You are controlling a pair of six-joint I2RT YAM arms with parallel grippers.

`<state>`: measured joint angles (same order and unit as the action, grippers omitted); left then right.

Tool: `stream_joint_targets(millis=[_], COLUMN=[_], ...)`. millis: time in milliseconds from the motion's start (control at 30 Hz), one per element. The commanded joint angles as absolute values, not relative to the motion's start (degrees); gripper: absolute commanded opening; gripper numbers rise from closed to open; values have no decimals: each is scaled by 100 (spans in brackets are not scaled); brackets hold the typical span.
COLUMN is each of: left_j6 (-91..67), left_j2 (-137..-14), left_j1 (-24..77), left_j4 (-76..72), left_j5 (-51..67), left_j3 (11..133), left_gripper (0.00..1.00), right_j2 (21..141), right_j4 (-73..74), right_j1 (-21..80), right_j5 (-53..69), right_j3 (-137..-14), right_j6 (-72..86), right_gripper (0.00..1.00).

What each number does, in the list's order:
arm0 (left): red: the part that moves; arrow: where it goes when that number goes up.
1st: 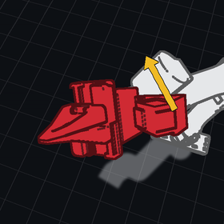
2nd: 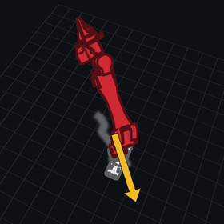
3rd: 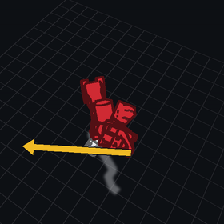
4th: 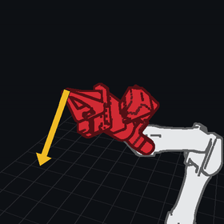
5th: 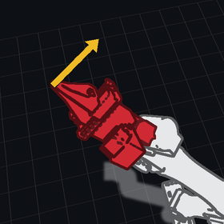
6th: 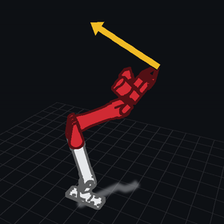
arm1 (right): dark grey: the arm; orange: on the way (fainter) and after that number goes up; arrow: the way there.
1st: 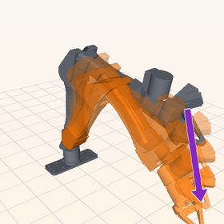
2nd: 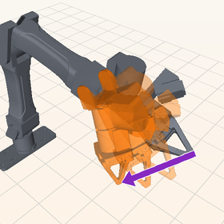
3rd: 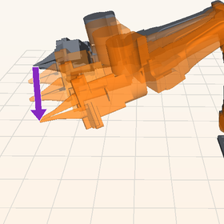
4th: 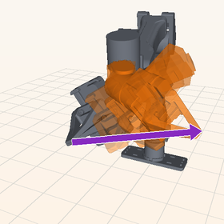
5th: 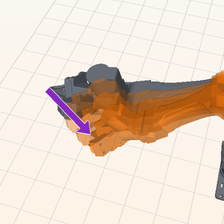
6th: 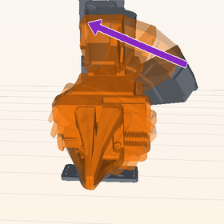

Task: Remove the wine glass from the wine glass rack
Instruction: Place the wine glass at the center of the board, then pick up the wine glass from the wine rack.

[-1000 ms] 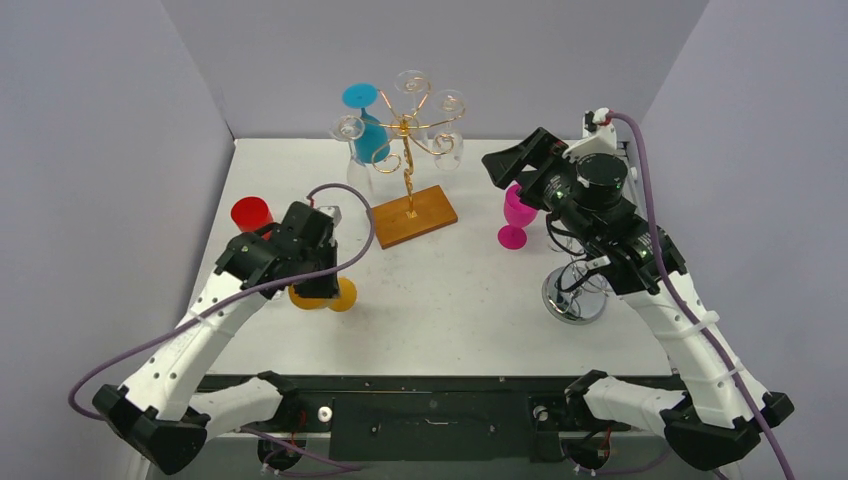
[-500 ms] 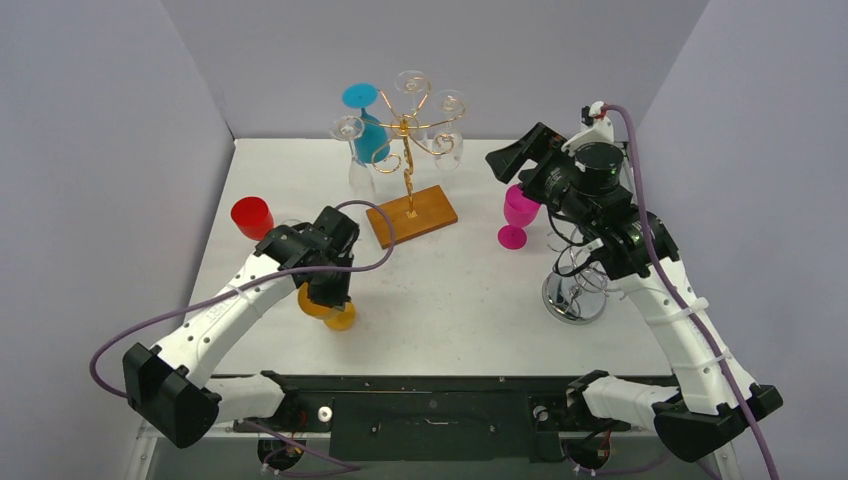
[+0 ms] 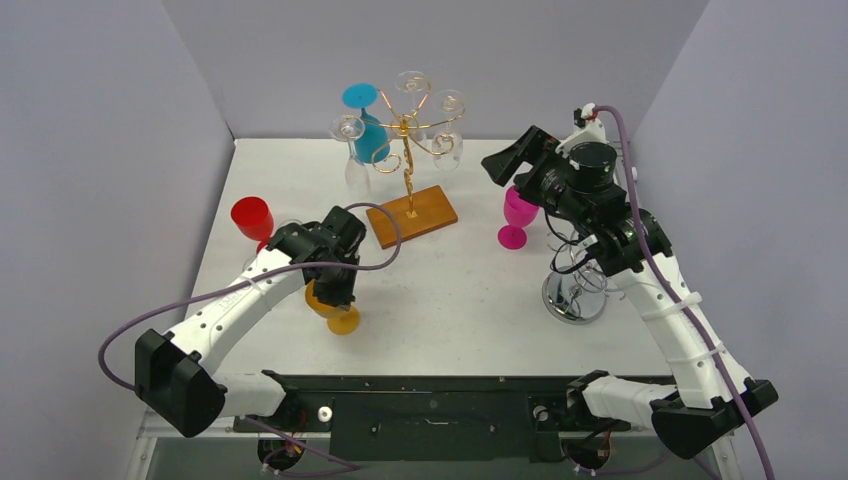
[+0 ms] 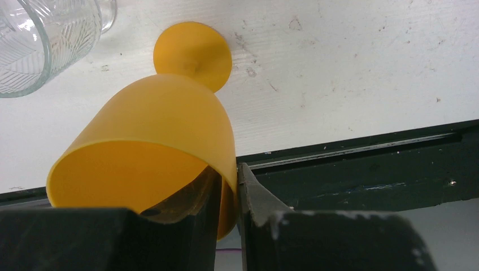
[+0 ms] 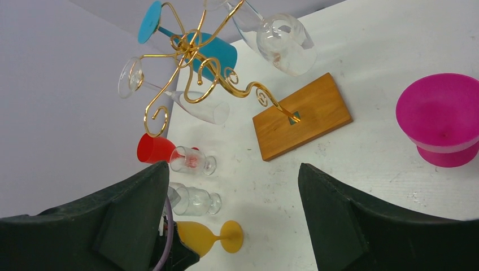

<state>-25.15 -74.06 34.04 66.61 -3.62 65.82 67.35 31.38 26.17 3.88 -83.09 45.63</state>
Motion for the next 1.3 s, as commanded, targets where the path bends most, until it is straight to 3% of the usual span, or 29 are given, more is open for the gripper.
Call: stream_joint_targets(millis=[0,467,667,1000,1267], left_j6=[-2410,-2349,-2329,-2198,-2399], left_j2=[-7424,-7182,-7065,-6730,-6704], left_j1=[3419,3419,3415,3332,2211], left_j4=[6451,6794,6899,6589,5290], left_j5=[-385,-406,-411,-285,505], left_j3=[6574,7339,7583,8347,8807], left_gripper=[16,46,53,82,97], right_j2=[6784,7013,7147,7862,8879], right_j4=[2886,2752,2738,2856,2604], right_j1=[2558,2566,2566,2274,1819], right_j5=[471,650,647,672,1281], right_j3=[-8267,-8327,-8527,-9421,-10478], right_j6=[4558,4631,4630,4644,4925], right_gripper=[79,79,79,76,67])
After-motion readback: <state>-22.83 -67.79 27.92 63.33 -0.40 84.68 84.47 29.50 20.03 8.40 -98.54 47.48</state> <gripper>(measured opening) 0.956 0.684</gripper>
